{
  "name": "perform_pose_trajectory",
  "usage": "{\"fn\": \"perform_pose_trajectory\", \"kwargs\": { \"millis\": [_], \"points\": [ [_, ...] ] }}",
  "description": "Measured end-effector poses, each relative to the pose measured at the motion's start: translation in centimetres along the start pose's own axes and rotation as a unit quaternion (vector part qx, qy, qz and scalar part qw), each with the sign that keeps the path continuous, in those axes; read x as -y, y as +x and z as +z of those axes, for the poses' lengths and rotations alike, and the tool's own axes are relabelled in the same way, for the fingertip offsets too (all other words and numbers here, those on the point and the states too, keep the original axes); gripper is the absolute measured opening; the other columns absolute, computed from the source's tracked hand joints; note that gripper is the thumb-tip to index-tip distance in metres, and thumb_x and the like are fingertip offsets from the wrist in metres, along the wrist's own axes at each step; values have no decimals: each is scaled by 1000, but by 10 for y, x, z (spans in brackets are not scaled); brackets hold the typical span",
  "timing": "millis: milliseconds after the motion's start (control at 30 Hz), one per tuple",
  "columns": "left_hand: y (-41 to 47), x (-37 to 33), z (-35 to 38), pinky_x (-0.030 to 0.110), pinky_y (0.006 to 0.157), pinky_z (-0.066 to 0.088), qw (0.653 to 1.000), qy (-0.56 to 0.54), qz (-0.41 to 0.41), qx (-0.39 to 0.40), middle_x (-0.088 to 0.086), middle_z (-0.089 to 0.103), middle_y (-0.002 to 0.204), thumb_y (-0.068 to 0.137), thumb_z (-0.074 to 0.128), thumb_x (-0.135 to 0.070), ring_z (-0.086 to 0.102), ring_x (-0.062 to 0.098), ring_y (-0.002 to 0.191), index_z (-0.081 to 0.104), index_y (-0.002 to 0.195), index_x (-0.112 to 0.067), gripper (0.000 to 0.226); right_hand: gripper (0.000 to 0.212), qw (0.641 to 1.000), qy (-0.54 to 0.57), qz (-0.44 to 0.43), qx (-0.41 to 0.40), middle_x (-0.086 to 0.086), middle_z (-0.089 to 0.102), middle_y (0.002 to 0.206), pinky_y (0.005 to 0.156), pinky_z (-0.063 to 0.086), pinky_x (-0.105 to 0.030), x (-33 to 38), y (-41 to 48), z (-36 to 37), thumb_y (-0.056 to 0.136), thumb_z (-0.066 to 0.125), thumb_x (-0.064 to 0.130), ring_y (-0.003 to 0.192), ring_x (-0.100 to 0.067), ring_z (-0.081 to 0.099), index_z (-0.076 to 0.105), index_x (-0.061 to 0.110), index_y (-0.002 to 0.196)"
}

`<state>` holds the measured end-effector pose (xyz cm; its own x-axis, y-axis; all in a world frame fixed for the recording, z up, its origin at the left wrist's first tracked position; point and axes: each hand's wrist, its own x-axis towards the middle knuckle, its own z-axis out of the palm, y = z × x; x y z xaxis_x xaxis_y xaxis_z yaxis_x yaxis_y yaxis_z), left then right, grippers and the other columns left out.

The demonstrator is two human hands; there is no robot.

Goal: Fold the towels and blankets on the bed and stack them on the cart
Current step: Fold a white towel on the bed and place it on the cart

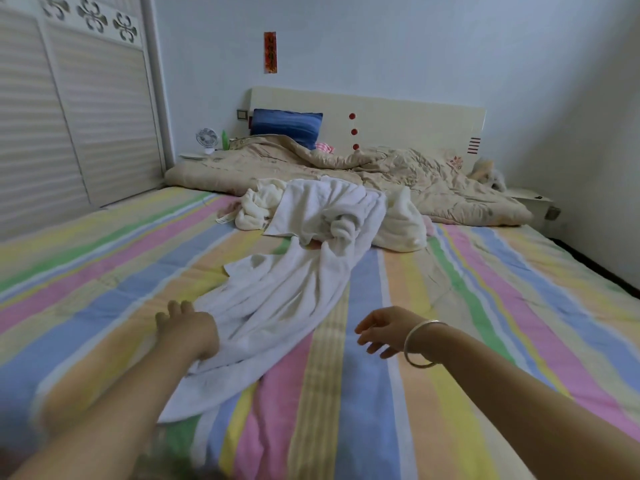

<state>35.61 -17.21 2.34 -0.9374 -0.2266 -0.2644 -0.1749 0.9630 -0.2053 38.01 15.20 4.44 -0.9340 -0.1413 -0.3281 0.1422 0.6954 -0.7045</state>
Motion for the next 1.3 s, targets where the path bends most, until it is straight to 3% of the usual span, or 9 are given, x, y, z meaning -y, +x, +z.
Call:
{"fn": "perform_pose_trajectory", "kwargs": {
  "millis": [100, 267, 400, 633, 767, 967, 1067, 1167, 1300],
  "points": [
    [1, -29, 7, 56, 117, -7, 990, -46, 74, -109, 19, -22, 158, 94, 42, -30, -23, 39, 144, 21, 151, -23, 61, 33, 991, -100, -16, -87, -2, 59, 118, 88, 53, -34, -1, 16, 8, 91, 60, 19, 98, -18, 62, 54, 21, 123],
    [-9, -102, 30, 47, 120, 2, 961, -145, 203, -116, 13, -5, 162, 87, 52, -60, -2, 34, 149, 1, 155, -22, 93, 69, 940, -309, -69, -125, -6, 33, 145, 95, 45, -34, 1, 43, 26, 90, 55, 16, 127, -25, 39, 20, 24, 149],
    [4, -102, 47, 36, 88, 45, 957, -119, 202, -172, 6, 51, 128, 95, 48, -26, 55, 27, 113, 43, 140, -27, 45, 84, 912, -370, -93, -147, -1, 8, 158, 102, 43, -36, 10, 76, 36, 85, 50, 3, 143, -25, 14, 7, 27, 152],
    [25, 16, 9, 27, 89, 48, 988, -8, 147, 53, 3, 65, 123, 84, 58, -24, 62, 18, 110, 61, 124, -23, 40, 74, 787, -582, -170, -113, 4, -1, 161, 119, 15, -39, 41, 133, 32, 93, 42, 6, 148, -29, -8, 7, 30, 154],
    [52, 51, 12, 30, 91, 41, 985, 74, 66, -141, -4, 64, 116, 93, 53, -29, 60, 15, 111, 66, 110, -30, 22, 45, 749, -630, -191, -73, 5, 37, 150, 120, 8, -41, 62, 163, 33, 98, 48, 28, 146, -25, 14, 40, 30, 141],
    [67, 80, 44, 39, 65, 41, 948, 52, 110, -293, 3, 57, 74, 50, 93, -21, 56, 29, 67, 68, 63, -29, 29, 33, 838, -520, -152, -66, -8, 63, 100, 80, 40, -31, 85, 135, 52, 99, 37, 40, 93, -27, 58, 61, 19, 90],
    [60, 79, 31, 42, 92, 39, 973, 32, 92, -209, 0, 58, 111, 74, 76, -38, 54, 27, 102, 66, 106, -46, 35, 39, 919, -370, -135, 26, 2, 48, 68, 59, 33, -25, 90, 95, 52, 95, 49, 41, 64, -15, 44, 42, 21, 62],
    [60, 64, 6, 39, 113, 19, 989, -34, 76, -122, -4, 47, 135, 87, 50, -35, 38, 23, 129, 59, 118, -51, 36, 18, 961, -191, -92, 178, 6, 54, 71, 56, 41, -18, 95, 52, 49, 93, 58, 38, 62, -9, 50, 55, 24, 82],
    [44, 27, -9, 34, 102, 38, 963, -190, 129, -142, -2, 53, 133, 89, 47, -27, 49, 22, 121, 64, 111, -41, 31, 25, 967, 62, -35, 246, -4, 64, 93, 67, 57, -31, 87, 35, 47, 95, 59, 24, 80, -18, 65, 57, 12, 117]
  ]
}}
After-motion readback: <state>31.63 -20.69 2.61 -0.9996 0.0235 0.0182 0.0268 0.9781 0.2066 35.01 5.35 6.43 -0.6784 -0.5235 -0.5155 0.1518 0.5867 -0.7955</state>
